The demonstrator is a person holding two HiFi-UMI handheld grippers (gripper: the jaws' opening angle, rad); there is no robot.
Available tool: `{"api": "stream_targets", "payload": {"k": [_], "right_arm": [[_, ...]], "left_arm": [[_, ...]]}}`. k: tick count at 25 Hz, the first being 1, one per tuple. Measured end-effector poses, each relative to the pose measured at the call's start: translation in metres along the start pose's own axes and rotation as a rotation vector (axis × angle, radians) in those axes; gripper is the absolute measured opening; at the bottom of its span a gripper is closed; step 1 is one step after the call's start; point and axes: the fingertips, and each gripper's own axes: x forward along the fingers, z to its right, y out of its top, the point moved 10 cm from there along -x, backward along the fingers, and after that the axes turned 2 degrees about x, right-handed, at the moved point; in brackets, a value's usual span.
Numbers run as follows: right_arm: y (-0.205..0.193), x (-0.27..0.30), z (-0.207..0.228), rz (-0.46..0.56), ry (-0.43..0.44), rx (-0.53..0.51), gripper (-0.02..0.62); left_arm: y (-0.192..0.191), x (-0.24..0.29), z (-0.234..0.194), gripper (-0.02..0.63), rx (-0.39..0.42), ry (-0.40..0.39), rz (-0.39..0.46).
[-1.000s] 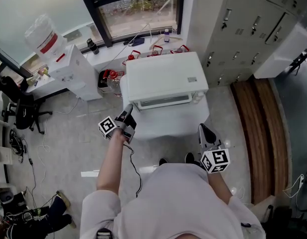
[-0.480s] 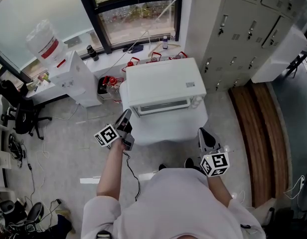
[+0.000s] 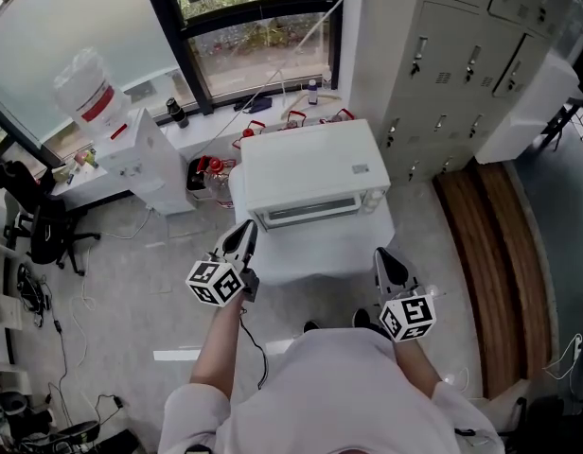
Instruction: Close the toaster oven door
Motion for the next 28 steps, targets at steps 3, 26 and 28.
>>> {"api": "stream_targets", "payload": {"k": [3,26,28], "right_arm": [[0.003,0.000,-0.002,0.012,0.002,-0.001,0.008],[0.016,0.012,-0.026,0.046,0.047,-0.014,0.006],[0.016,0.013,-0.028,0.047,0.052,-0.017,0.006]], "left_arm": [[0.004,-0.005,0.017,0.020,0.103,0.008,0.008],[-0.025,-0.047,0.089,0.018,0.350,0.071,0.158],[-0.025,-0.048,0.091,0.018,0.358,0.066,0.149]]}}
